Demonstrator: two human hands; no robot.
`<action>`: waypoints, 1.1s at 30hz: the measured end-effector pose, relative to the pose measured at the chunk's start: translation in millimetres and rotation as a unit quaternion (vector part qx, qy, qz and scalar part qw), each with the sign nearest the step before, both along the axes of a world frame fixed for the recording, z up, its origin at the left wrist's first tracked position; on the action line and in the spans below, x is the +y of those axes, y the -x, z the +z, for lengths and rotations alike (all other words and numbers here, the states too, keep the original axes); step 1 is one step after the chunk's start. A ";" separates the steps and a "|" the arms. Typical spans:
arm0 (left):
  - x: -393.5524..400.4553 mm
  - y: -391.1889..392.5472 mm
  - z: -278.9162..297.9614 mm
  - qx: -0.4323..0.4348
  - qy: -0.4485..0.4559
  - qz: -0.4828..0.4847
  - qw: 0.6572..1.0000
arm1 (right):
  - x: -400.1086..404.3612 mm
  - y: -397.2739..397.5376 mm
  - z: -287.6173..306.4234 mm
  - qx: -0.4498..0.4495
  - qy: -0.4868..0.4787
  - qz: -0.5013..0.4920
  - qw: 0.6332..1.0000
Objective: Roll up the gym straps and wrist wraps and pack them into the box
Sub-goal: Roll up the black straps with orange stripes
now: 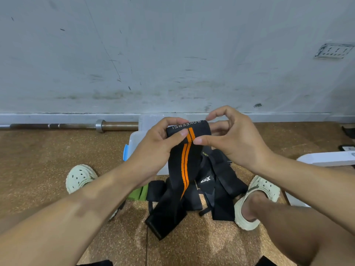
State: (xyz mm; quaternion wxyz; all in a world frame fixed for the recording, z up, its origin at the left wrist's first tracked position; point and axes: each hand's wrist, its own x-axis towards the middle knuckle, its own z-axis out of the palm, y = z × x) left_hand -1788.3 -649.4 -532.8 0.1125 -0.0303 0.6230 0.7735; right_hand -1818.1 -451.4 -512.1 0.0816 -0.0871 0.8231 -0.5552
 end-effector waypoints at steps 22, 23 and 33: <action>-0.4 1.8 -8.7 0.018 0.116 0.002 0.993 | -3.0 8.3 -14.3 0.093 -0.090 0.059 0.990; 0.3 2.0 -9.5 0.014 0.116 0.001 0.993 | -1.4 9.4 -14.8 0.126 -0.122 0.063 0.982; 7.1 2.1 -3.9 -0.050 0.014 0.003 0.999 | 2.5 18.1 -21.1 0.325 -0.153 0.084 0.930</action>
